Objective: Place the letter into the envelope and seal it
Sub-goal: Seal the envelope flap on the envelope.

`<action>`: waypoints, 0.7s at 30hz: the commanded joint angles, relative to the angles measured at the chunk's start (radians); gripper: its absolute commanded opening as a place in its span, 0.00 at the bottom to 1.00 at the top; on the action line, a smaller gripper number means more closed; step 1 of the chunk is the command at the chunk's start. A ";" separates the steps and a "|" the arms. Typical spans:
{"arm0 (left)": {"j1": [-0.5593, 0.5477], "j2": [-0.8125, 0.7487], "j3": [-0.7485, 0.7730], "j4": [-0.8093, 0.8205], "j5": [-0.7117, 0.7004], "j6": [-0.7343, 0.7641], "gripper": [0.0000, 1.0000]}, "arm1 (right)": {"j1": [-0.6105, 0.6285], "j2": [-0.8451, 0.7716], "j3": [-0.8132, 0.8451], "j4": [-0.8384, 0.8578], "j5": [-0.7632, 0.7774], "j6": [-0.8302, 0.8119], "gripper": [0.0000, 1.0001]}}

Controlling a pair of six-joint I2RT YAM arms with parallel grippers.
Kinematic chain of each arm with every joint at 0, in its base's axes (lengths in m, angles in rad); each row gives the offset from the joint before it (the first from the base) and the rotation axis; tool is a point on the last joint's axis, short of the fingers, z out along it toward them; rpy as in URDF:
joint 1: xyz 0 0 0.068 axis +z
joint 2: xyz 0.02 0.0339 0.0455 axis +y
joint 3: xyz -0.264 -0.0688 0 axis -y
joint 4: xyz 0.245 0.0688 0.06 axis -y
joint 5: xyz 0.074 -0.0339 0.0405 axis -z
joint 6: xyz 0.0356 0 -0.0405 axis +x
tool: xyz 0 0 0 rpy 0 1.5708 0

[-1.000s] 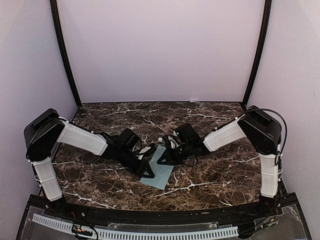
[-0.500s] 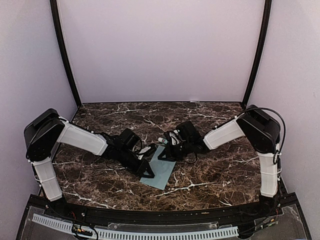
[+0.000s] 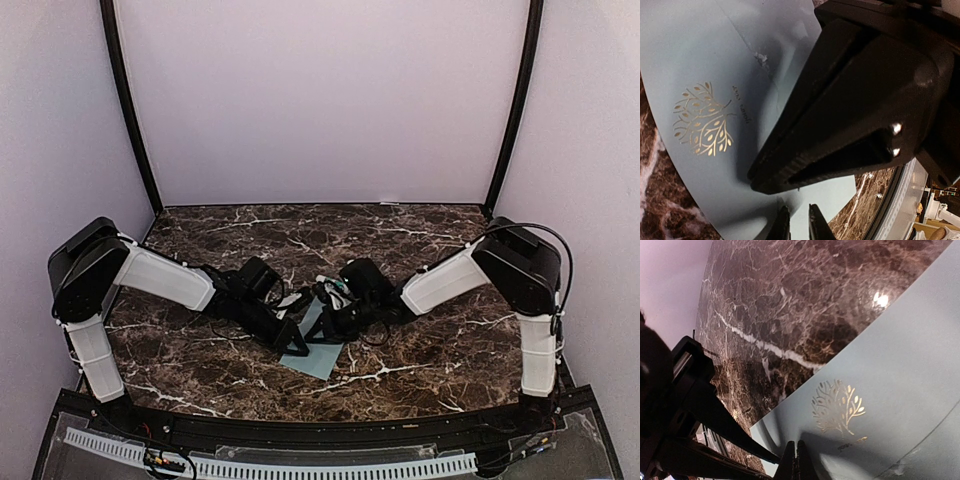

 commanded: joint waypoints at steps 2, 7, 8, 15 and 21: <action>0.000 -0.009 -0.012 -0.056 -0.060 0.015 0.13 | 0.004 0.003 -0.003 -0.078 0.017 -0.007 0.00; 0.000 -0.009 -0.014 -0.057 -0.060 0.015 0.13 | -0.042 0.001 0.003 -0.100 0.062 -0.021 0.00; 0.000 -0.010 -0.014 -0.057 -0.060 0.015 0.13 | -0.053 0.003 0.006 -0.104 0.070 -0.026 0.00; 0.000 -0.011 -0.014 -0.056 -0.060 0.016 0.13 | -0.105 0.018 0.020 -0.130 0.121 -0.060 0.00; 0.000 -0.012 -0.015 -0.056 -0.060 0.015 0.13 | -0.129 0.029 0.035 -0.141 0.150 -0.077 0.00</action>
